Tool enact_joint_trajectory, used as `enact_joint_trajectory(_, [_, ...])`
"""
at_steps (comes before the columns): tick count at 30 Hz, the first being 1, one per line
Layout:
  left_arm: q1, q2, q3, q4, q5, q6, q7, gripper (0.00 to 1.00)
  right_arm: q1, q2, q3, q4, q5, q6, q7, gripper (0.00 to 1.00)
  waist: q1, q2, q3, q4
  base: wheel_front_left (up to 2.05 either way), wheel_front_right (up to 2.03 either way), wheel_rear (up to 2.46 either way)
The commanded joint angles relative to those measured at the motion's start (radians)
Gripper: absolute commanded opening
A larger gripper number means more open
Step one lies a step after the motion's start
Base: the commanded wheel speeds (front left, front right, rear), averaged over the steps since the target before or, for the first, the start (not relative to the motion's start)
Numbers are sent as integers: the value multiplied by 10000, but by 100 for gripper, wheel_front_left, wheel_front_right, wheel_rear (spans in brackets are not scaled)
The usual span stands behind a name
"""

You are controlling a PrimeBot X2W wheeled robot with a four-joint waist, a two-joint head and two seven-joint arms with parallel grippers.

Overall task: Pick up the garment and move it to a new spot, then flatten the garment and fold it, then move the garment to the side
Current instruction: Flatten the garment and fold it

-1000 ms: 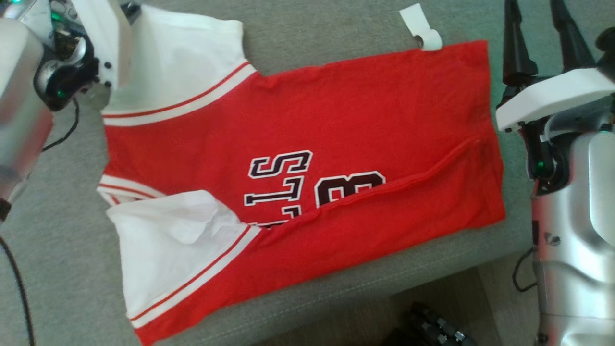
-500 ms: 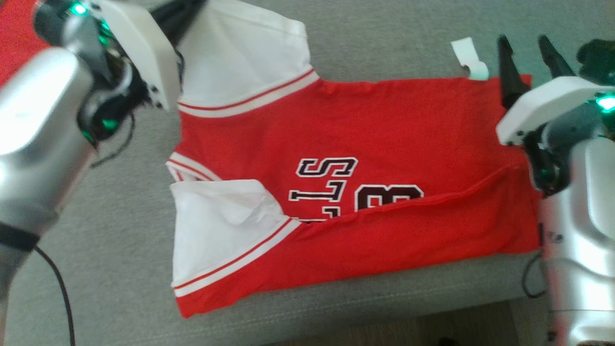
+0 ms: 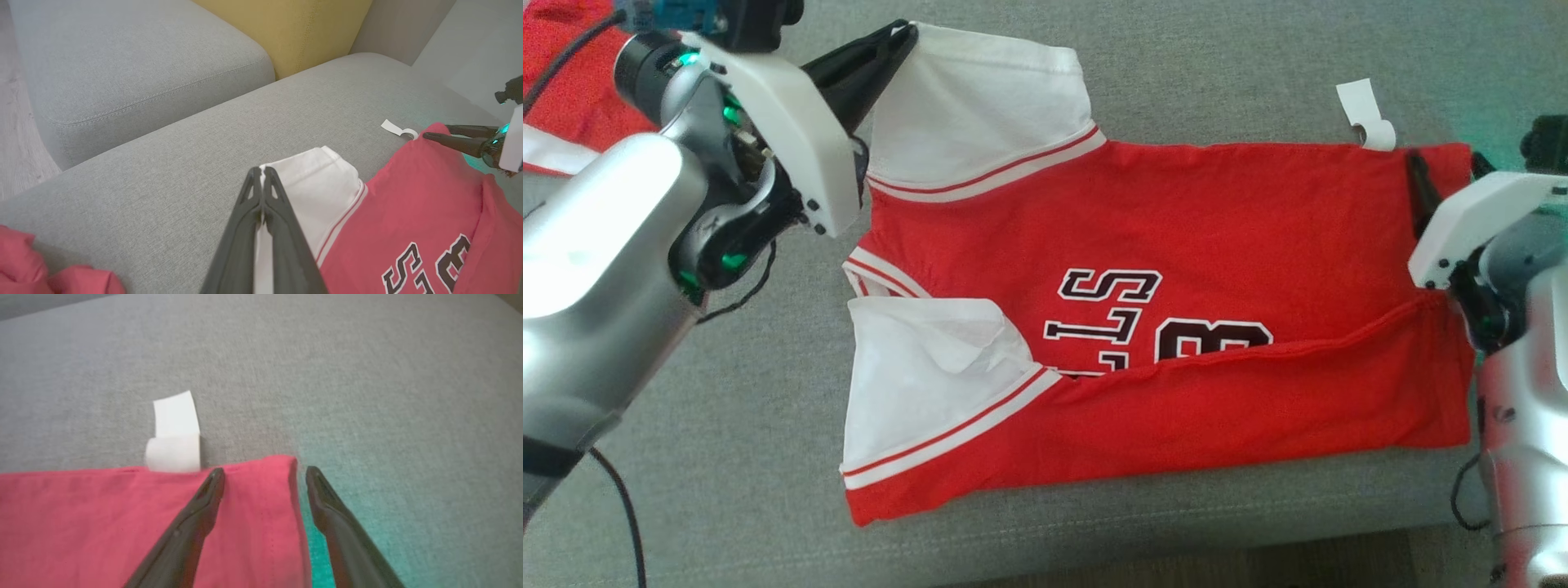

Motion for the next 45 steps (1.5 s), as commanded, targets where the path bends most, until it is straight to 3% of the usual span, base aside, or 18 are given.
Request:
enact_joint_trajectory(1, [-300,457,469,-272,21,48,38,0,-265,-133,89,-267,-84,73,43,100,0,0,13,1,0,0,0])
enact_joint_trajectory(18, [-424,656,496,-586,7,224,206,0,-875,-59,-54,684,-127,73,368,100,0,0,367,1,0,0,0])
enact_joint_trajectory(19, [-445,672,507,-568,-1,238,227,0,-922,-42,-19,730,5,73,454,72,0,0,405,-13,0,0,0])
enact_joint_trajectory(20, [-473,694,504,-545,3,237,262,0,-970,-48,16,739,88,73,484,0,0,0,446,-27,0,0,0])
enact_joint_trajectory(29, [-1122,767,761,162,295,185,-97,0,-1796,-62,355,316,260,73,-519,0,0,0,785,-220,0,0,0])
enact_joint_trajectory(36, [-1851,400,1099,1202,478,134,-787,0,-2555,-192,903,489,1337,73,-1073,0,0,0,938,-319,0,0,0])
enact_joint_trajectory(45, [-3031,-49,1221,2417,1008,42,-1400,0,-3629,21,974,953,942,73,-2204,0,0,0,1205,-350,0,0,0])
